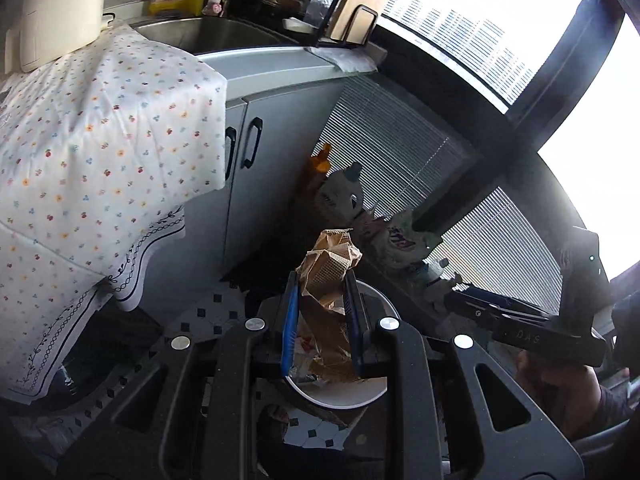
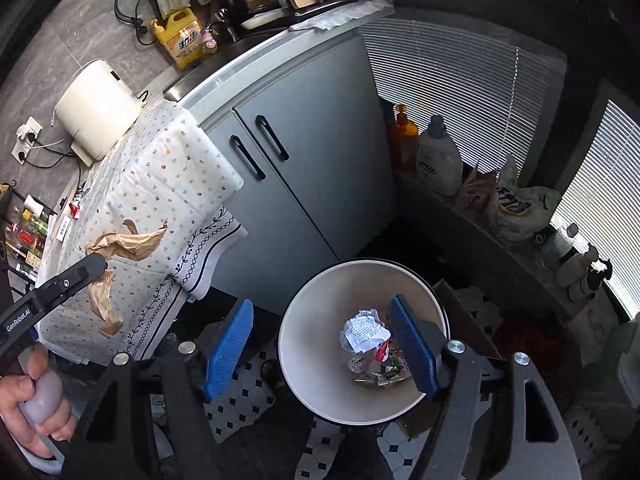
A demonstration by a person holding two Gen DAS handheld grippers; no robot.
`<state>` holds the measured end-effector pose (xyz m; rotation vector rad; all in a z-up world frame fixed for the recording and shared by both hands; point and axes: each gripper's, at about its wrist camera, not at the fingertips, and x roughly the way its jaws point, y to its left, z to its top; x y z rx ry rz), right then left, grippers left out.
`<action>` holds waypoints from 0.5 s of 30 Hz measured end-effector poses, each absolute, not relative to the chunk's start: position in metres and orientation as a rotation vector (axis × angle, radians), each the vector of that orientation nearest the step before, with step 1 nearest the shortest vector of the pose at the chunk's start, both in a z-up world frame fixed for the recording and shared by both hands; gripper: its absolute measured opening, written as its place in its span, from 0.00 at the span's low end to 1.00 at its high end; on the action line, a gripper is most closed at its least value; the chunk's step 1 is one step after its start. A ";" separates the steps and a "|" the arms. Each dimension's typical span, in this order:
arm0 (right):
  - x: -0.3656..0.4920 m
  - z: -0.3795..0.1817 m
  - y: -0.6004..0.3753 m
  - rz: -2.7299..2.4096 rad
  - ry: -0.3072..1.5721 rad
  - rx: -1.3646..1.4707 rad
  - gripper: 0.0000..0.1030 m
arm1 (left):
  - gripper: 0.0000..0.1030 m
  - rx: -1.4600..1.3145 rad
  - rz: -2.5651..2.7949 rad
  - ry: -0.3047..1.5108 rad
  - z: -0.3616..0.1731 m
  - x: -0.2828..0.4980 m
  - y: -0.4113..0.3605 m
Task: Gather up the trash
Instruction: 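Carry the brown paper and blue-white paper with both grippers over the bin, then open both grippers over the bin to drop the papers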
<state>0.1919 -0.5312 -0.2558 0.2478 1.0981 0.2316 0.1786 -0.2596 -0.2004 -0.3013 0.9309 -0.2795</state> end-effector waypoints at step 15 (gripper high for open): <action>0.159 -0.243 -0.620 -0.006 1.028 0.360 0.68 | 0.21 -0.204 -0.524 1.050 -0.224 0.207 -0.352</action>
